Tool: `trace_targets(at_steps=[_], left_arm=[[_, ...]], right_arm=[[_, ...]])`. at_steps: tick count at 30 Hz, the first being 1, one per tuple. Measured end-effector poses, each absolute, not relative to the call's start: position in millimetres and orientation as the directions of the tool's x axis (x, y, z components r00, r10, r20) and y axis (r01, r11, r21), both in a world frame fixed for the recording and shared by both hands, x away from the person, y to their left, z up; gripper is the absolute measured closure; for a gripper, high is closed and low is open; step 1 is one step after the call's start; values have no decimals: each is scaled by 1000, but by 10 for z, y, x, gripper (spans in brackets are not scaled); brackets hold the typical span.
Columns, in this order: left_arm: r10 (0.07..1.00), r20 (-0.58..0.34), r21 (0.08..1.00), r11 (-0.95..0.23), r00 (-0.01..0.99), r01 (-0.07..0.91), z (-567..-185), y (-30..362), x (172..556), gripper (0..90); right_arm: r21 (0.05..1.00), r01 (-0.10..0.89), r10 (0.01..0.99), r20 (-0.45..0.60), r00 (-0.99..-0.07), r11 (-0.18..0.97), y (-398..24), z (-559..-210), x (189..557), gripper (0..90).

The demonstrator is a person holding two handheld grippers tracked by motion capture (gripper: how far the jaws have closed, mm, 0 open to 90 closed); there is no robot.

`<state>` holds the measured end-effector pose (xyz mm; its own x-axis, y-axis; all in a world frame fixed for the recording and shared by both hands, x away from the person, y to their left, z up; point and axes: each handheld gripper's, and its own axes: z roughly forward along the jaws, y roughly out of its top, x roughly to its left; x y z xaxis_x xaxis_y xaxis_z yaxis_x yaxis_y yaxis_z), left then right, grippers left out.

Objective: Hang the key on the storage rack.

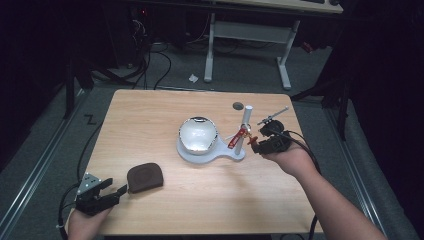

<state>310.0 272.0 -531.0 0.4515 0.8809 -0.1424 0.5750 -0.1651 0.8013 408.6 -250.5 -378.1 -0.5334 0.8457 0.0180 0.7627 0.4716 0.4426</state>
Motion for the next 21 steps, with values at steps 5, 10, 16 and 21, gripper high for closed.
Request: trace_targets(at_steps=[5,10,16,21], left_arm=[[881,-142,801,-165,451,575,-5314,2720,3101,350],[878,-147,798,-166,455,579,-5316,2717,3110,354],[881,-144,799,-166,451,578,-5314,2718,3113,354],[882,-145,799,-163,449,579,-5312,2719,3109,354]], right_arm=[[452,762,846,30,-532,463,-2489,-3838,4101,684],[452,767,848,40,-528,456,-2506,-3836,4094,654],[452,772,853,45,-521,448,-2577,-3825,4025,649],[456,770,853,43,-520,446,-2632,-3829,3968,646]])
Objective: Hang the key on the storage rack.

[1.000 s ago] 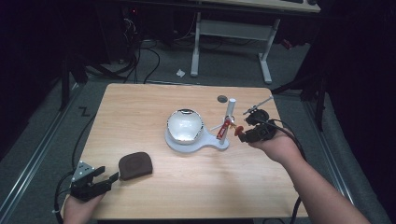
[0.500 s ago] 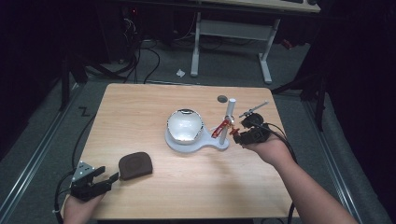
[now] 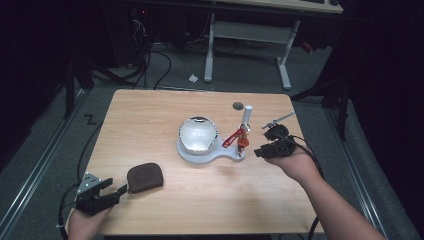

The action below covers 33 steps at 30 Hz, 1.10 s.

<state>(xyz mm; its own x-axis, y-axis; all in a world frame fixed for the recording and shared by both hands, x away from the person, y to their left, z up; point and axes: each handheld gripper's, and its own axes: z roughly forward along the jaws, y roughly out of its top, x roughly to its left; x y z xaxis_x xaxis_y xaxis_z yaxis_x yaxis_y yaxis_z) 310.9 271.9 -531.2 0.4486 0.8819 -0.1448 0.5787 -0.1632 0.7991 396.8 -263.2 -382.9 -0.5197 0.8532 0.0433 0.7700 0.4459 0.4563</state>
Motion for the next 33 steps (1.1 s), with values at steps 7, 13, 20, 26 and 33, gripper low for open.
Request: trace_targets(at_steps=[7,13,20,26,33], left_arm=[[881,-145,798,-165,451,579,-5312,2710,3110,353],[880,-147,799,-163,451,579,-5310,2704,3108,356],[880,-148,798,-164,452,579,-5310,2699,3108,356],[875,-163,796,-156,455,585,-5310,2697,3110,379],[874,-168,797,-151,455,585,-5301,2695,3106,378]], right_arm=[[468,774,862,49,-504,426,-2708,-3864,3861,633],[475,776,868,49,-494,415,-2774,-3933,3746,632],[480,771,864,51,-501,419,-2830,-4060,3586,610],[495,772,874,52,-483,398,-2924,-4217,3476,580],[547,759,893,41,-447,355,-3034,-4471,3357,550]])
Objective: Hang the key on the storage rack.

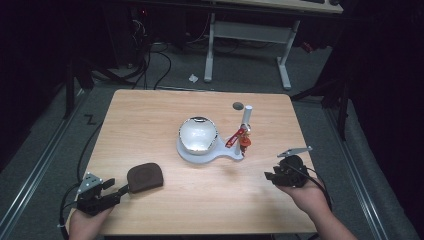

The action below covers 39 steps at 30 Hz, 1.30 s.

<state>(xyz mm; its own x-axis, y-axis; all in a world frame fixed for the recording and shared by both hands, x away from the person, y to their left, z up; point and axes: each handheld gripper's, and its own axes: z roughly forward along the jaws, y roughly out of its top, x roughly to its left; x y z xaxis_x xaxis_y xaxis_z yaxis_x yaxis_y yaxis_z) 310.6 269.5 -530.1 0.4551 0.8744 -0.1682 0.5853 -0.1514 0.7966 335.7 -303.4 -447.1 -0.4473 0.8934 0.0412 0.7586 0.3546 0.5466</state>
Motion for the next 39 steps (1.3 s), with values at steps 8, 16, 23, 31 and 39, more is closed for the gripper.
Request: trace_targets(at_steps=[8,16,23,31,39], left_arm=[[877,-179,797,-136,445,589,-5289,2687,3105,375],[878,-169,805,-139,448,577,-5256,2695,3098,355],[875,-166,828,-126,454,546,-5182,2706,3062,335],[879,-179,818,-116,441,564,-5037,2598,3126,268],[871,-230,821,-67,435,568,-5013,2423,3319,270]], right_arm=[[612,722,902,31,-431,324,-3013,-4746,3196,518],[695,666,908,45,-416,271,-2972,-4995,3013,507],[789,596,925,100,-366,150,-3057,-5134,2776,510],[814,566,924,108,-367,129,-3262,-5158,2722,500],[807,573,904,132,-407,140,-3240,-5179,2740,493]])
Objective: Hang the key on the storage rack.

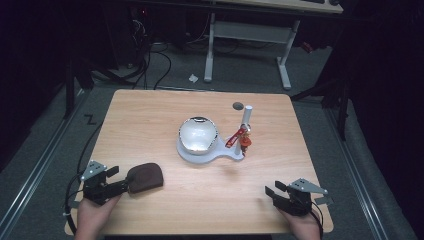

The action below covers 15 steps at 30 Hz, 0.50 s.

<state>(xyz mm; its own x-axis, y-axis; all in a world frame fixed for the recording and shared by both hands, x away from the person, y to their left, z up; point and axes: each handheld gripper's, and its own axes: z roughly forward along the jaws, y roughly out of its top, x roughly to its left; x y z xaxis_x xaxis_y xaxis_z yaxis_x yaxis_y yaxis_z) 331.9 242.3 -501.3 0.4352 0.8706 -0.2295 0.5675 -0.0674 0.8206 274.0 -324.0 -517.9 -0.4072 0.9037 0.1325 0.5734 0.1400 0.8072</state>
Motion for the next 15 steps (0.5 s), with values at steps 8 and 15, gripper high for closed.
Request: trace_targets(at_steps=[8,15], left_arm=[[873,-241,796,-72,424,601,-5166,2444,3378,410],[852,-266,786,-79,451,613,-5206,2476,3402,417]], right_arm=[[797,592,900,164,-405,121,-3241,-5206,2756,494],[789,602,903,165,-397,120,-3204,-5209,2761,494]])
